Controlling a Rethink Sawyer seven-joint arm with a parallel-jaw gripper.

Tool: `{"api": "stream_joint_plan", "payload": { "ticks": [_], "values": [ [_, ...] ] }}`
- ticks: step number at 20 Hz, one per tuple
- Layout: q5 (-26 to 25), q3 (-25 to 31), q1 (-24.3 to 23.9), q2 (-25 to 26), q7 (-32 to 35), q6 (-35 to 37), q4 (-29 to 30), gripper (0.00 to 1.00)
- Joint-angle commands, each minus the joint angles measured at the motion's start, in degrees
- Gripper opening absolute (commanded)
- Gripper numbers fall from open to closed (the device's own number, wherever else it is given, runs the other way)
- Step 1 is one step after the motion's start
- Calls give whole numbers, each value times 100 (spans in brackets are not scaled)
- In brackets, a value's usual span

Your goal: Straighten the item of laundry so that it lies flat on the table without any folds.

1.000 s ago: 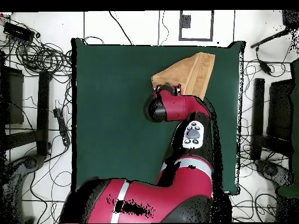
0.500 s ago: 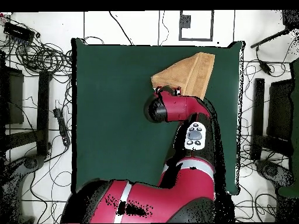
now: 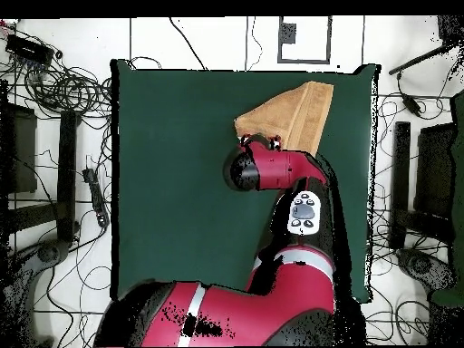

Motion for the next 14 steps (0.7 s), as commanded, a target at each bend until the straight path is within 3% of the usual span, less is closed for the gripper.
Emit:
{"api": "stream_joint_plan", "payload": {
  "ticks": [1, 5, 14],
  "values": [
    [609, 305, 313, 46, 1321, 780, 979, 100],
    [878, 189, 380, -3, 1462, 884, 1221, 100],
    [1807, -318, 719, 148, 2153, 148, 1681, 100]
  ]
}}
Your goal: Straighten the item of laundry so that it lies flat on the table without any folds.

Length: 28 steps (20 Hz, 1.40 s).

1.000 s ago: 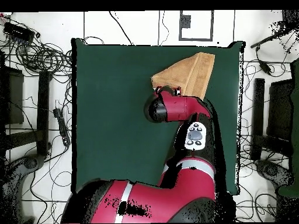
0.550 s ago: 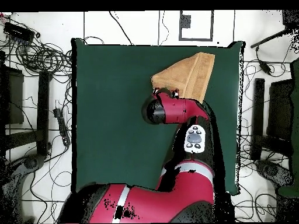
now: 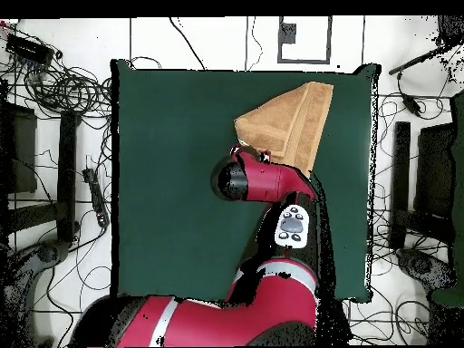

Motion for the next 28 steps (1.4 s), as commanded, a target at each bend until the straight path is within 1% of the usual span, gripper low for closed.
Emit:
{"api": "stream_joint_plan", "payload": {
  "ticks": [1, 8, 11, 15, 18, 21, 25, 28],
  "values": [
    [843, -78, 380, 395, 2157, 98, 906, 100],
    [1307, -160, 426, 515, 1968, -235, 1035, 100],
    [1381, -2, 284, 555, 1823, -417, 1062, 100],
    [1318, 422, -54, 414, 1581, -615, 1254, 100],
    [1295, 469, -91, 287, 1511, -614, 1402, 100],
    [1233, 536, -121, 256, 1489, -808, 1489, 100],
    [1153, 664, -236, 189, 1393, -888, 1591, 100],
    [1109, 656, -254, 189, 1333, -971, 1600, 100]
  ]
}}
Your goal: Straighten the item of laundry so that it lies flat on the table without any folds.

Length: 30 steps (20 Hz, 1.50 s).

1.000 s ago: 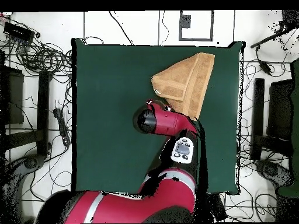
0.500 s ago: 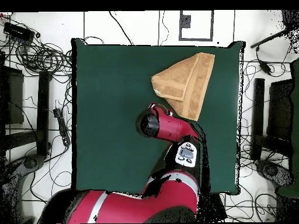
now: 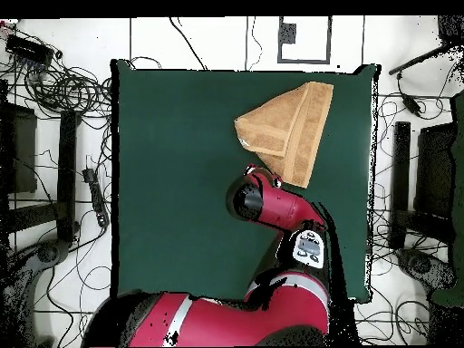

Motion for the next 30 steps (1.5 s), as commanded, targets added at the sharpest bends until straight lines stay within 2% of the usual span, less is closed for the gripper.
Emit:
{"api": "stream_joint_plan", "payload": {
  "ticks": [1, 7, 15, 18, 23, 30],
  "values": [
    [123, 836, -40, 191, 1245, -369, 607, 100],
    [150, 768, -11, 299, 1150, -392, 410, 100],
    [168, 578, 175, 278, 1029, -78, 311, 100],
    [130, 407, 283, 351, 913, 34, 161, 100],
    [-91, -125, 633, 405, 431, 770, -289, 100],
    [-273, -676, 971, 757, 204, 1274, -912, 100]
  ]
}}
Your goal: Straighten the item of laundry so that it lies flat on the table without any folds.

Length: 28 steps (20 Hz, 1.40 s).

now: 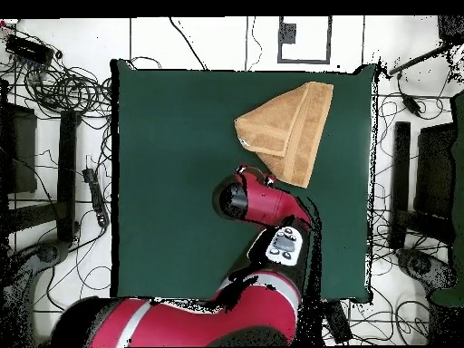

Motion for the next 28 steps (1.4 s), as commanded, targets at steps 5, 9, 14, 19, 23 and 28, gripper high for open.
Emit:
{"api": "stream_joint_plan", "payload": {
  "ticks": [5, 9, 14, 19, 23, 28],
  "values": [
    [-384, -332, 332, 971, 228, 852, -1076, 100],
    [-527, -218, 182, 1135, 229, 674, -1263, 100],
    [-726, 128, -102, 1004, 43, 744, -1278, 100],
    [-899, 237, -238, 1057, 33, 711, -1359, 100],
    [-1080, 429, -400, 1039, -94, 733, -1370, 100],
    [-1331, 1005, -790, 810, -444, 929, -1186, 0]
  ]
}}
